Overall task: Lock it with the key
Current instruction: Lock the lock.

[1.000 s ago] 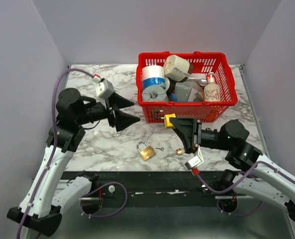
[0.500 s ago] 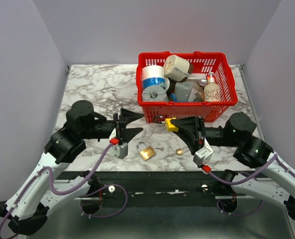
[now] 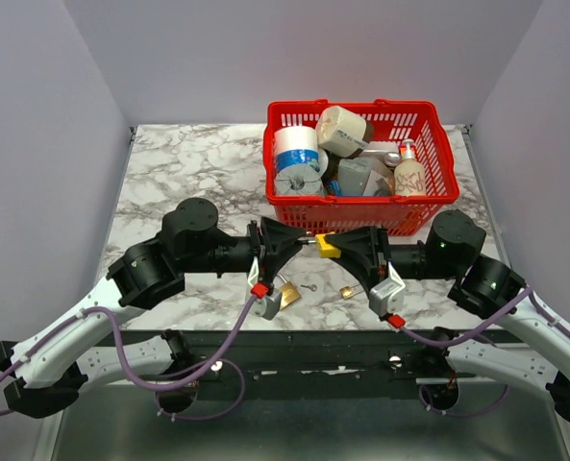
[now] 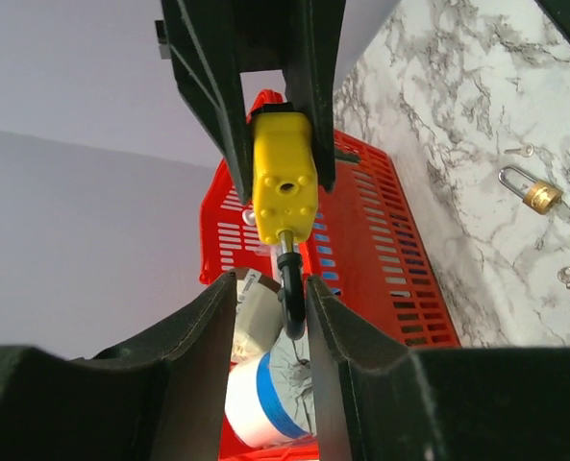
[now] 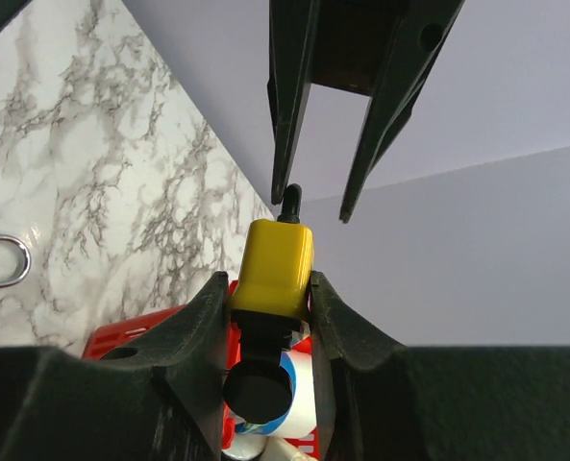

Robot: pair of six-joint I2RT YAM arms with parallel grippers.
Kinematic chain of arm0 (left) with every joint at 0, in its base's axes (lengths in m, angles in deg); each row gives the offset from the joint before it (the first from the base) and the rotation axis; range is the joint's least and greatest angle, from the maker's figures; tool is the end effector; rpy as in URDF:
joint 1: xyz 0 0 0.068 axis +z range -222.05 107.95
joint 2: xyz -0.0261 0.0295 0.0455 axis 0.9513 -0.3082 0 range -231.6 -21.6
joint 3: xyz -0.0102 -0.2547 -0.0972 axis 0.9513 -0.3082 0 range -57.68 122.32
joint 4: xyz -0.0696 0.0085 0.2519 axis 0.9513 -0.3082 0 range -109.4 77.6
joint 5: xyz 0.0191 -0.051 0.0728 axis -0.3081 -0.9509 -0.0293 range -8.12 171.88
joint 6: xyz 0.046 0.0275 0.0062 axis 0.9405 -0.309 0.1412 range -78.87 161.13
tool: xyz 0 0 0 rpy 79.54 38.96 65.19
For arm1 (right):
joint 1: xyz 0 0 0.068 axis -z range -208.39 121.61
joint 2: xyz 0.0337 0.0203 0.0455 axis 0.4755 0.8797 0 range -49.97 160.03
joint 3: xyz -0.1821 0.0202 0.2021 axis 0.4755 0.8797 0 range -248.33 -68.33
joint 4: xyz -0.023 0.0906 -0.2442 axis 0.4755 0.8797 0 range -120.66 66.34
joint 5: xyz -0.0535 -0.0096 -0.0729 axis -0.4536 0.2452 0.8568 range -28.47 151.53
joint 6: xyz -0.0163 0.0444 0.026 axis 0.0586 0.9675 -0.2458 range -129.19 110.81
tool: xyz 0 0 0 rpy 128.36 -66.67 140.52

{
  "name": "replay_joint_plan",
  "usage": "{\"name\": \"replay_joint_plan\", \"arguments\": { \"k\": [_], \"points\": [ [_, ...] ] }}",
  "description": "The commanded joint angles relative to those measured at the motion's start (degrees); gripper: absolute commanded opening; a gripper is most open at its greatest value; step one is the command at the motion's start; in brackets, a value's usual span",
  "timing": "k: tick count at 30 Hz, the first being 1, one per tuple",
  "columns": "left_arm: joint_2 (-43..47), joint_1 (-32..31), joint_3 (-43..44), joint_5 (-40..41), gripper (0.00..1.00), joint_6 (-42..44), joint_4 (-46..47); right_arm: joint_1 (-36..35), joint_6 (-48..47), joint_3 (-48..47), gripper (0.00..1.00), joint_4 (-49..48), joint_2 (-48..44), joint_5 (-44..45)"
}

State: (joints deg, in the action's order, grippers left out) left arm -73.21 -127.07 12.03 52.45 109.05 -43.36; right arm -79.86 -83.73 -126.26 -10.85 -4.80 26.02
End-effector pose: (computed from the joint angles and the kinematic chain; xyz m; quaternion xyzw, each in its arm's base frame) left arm 0.0847 -0.1515 0.4301 0.7401 0.2220 -0.1296 0.6215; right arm 0.0847 0.1394 0.4007 -0.7275 0.1440 0.0977 0.6636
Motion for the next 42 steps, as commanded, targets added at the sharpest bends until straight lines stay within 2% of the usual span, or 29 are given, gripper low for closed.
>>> {"name": "replay_joint_plan", "arguments": {
  "k": [1,6,10,14,17,24,25,26,27,28,30,31,34,37,40,42],
  "points": [
    [-0.94,-2.28,0.60,6.22,0.42,0.20,1.78,-0.39,1.33,-2.54,0.01,-1.88,-0.34,-2.55],
    [-1.38,-3.16,-0.10,9.21,0.41,0.11,2.22,-0.48,1.24,-2.27,0.01,-1.80,-1.05,-2.46],
    [-1.56,-3.42,-0.01,9.57,0.36,-0.77,2.48,-0.48,1.15,-2.19,0.01,-1.97,-1.13,-2.55],
    [-1.91,-3.60,0.25,9.48,0.24,-1.47,2.05,-0.48,1.24,-1.92,0.01,-2.32,-1.22,-2.55],
    [-1.82,-3.77,0.16,9.57,0.18,-1.56,1.96,-0.48,1.68,-2.01,0.01,-2.67,-1.31,-2.55],
    [-2.00,-4.21,-0.01,10.62,0.17,-2.18,1.60,-0.48,1.68,-1.75,0.01,-3.29,-1.49,-2.73],
    [-2.00,-4.39,-0.02,10.88,0.14,-2.18,1.69,-0.48,1.68,-1.66,0.01,-3.20,-1.40,-2.64],
    [-2.09,-4.39,-0.02,11.15,0.01,-3.22,1.95,-0.39,1.77,-1.66,0.01,-3.46,-1.40,-2.64],
    [-2.00,-4.39,0.07,11.32,0.00,-4.63,2.48,-0.48,1.86,-1.57,0.01,-3.47,-1.40,-2.46],
    [-1.65,-4.39,-0.01,11.67,0.00,-7.08,5.70,-0.39,2.55,-1.74,0.16,-3.47,-1.31,-2.03],
    [-1.30,-4.39,0.07,12.38,0.00,-13.13,7.75,-0.39,3.70,-2.09,0.37,-3.47,-1.13,-1.24],
    [-1.03,-4.39,0.16,12.29,0.00,-14.56,8.63,-0.39,5.27,-2.18,0.58,-3.47,-1.05,-0.45],
    [-0.24,-4.30,0.07,12.38,0.00,-18.86,9.94,-0.48,9.04,-2.54,0.85,-2.94,-0.96,1.74],
    [0.37,-4.21,0.16,13.78,0.00,-22.29,11.27,-0.39,12.13,-2.36,0.96,-0.84,-0.96,4.47],
    [0.90,-3.51,0.69,13.35,0.00,-25.54,11.27,-0.48,17.73,-2.97,0.96,0.84,-1.31,5.79],
    [1.34,-2.55,2.00,9.85,0.00,-27.48,10.40,-0.48,21.35,-4.55,0.96,1.89,-0.44,6.59]
  ]
}}
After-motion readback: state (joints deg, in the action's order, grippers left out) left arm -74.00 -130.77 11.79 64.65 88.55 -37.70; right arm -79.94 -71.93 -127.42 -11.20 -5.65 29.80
